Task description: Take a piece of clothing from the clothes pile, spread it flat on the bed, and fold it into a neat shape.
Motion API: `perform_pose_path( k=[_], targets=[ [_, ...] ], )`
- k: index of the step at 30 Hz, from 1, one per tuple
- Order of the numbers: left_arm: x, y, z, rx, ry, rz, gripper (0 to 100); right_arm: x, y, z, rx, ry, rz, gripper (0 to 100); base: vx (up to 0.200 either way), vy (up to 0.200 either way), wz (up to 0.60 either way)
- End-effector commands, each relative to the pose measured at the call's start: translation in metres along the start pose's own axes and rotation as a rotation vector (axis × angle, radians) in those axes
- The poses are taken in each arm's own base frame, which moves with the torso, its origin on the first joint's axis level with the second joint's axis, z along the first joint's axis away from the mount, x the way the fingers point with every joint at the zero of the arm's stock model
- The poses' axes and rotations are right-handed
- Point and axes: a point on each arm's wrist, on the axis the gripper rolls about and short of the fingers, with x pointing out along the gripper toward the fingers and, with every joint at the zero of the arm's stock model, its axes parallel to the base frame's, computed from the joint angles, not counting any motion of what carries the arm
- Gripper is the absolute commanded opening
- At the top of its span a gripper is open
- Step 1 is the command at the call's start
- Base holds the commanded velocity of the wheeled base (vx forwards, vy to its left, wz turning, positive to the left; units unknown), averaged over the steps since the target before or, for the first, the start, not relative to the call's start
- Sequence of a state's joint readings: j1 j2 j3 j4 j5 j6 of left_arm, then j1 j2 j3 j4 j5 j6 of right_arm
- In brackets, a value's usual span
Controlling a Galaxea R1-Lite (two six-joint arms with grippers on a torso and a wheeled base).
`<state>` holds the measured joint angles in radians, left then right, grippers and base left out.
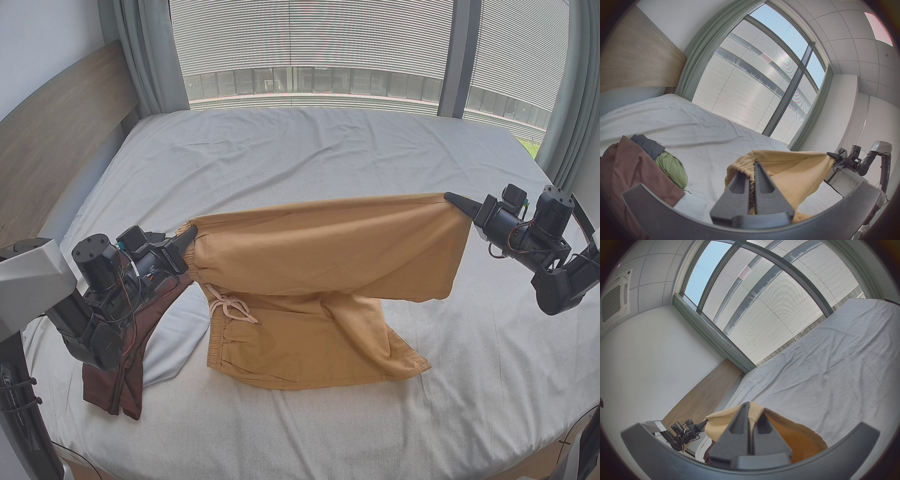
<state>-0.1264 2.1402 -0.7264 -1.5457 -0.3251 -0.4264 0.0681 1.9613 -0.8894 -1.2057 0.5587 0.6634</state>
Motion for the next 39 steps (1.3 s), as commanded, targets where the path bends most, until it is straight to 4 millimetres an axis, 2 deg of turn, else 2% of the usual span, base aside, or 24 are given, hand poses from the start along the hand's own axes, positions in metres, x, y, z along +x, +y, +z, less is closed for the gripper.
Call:
perform_pose_path(
  k=[1, 9, 16, 24, 26, 39],
  targets=[
    [0.003, 0.005, 0.005, 0.007, -0.027, 0.012, 0, 0.011, -0.013, -0.003, 0.014, 0.018, -0.021, 0, 0.0, 0.0, 0.0],
    [0.015, 0.007, 0.001, 0.008, -0.053, 0.035, 0, 0.027, -0.041, -0.019, -0.006, 0.051, -0.048, 0, 0.0, 0.0, 0.0],
    [0.029, 0.012, -0.008, 0.009, -0.064, 0.039, 0, 0.039, -0.051, -0.021, -0.019, 0.047, -0.043, 0, 0.0, 0.0, 0.0],
    [0.035, 0.016, -0.015, 0.042, -0.059, 0.039, 0, 0.049, -0.061, -0.025, -0.004, 0.068, -0.058, 0, 0.0, 0.0, 0.0],
    [0.04, 0.02, -0.022, 0.046, -0.052, 0.042, 0, 0.055, -0.066, -0.028, -0.004, 0.069, -0.056, 0, 0.0, 0.0, 0.0],
    [0.06, 0.034, -0.034, 0.047, -0.092, 0.069, 0, 0.074, -0.082, -0.033, -0.017, 0.054, -0.039, 0, 0.0, 0.0, 0.0]
  ],
)
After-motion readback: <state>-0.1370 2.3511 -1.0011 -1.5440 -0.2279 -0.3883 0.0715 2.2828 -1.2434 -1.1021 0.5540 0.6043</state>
